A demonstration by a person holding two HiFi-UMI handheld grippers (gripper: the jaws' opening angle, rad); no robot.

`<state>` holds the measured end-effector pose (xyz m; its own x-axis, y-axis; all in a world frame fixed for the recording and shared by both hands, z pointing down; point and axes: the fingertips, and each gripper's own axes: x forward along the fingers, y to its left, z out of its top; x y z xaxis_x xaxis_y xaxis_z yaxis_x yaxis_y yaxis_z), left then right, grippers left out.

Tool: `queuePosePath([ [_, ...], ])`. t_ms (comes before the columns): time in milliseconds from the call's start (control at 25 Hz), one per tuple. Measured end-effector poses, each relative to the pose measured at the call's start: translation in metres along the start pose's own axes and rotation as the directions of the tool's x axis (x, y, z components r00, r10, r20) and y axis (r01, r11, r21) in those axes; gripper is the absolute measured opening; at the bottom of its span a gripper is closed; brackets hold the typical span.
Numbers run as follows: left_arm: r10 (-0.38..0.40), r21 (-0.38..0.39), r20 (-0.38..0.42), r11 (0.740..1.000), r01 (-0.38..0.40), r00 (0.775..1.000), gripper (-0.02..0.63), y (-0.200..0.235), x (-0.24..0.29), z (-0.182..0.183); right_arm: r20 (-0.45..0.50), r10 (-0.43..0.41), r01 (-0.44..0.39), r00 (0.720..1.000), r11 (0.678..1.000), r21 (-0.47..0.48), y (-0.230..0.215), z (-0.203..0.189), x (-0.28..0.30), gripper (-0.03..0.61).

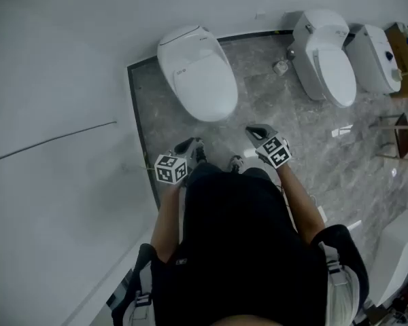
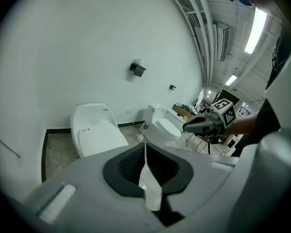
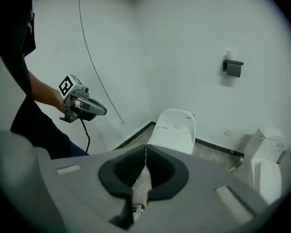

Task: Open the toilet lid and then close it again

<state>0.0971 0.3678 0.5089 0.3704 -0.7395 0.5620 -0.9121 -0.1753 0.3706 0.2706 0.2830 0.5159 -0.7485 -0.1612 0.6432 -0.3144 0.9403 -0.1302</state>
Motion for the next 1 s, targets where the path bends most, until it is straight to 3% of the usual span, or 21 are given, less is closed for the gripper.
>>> queuePosePath([
  [400, -0.041, -0.001, -0.047, 0.999, 0.041, 0.998, 0.02, 0.073, 0.018, 0.028, -0.032, -0.052, 0.054, 0.998, 0.997, 0.05, -0.016, 0.028, 0.048, 0.005],
  [1000, -0.173, 0.055, -0.135, 0.982, 0.181, 0.976, 0.02, 0.128, 0.05, 0.06, -0.082, -0.177, 0.186, 0.981, 0.974, 0.129, -0.039, 0.054, 0.084, 0.005],
])
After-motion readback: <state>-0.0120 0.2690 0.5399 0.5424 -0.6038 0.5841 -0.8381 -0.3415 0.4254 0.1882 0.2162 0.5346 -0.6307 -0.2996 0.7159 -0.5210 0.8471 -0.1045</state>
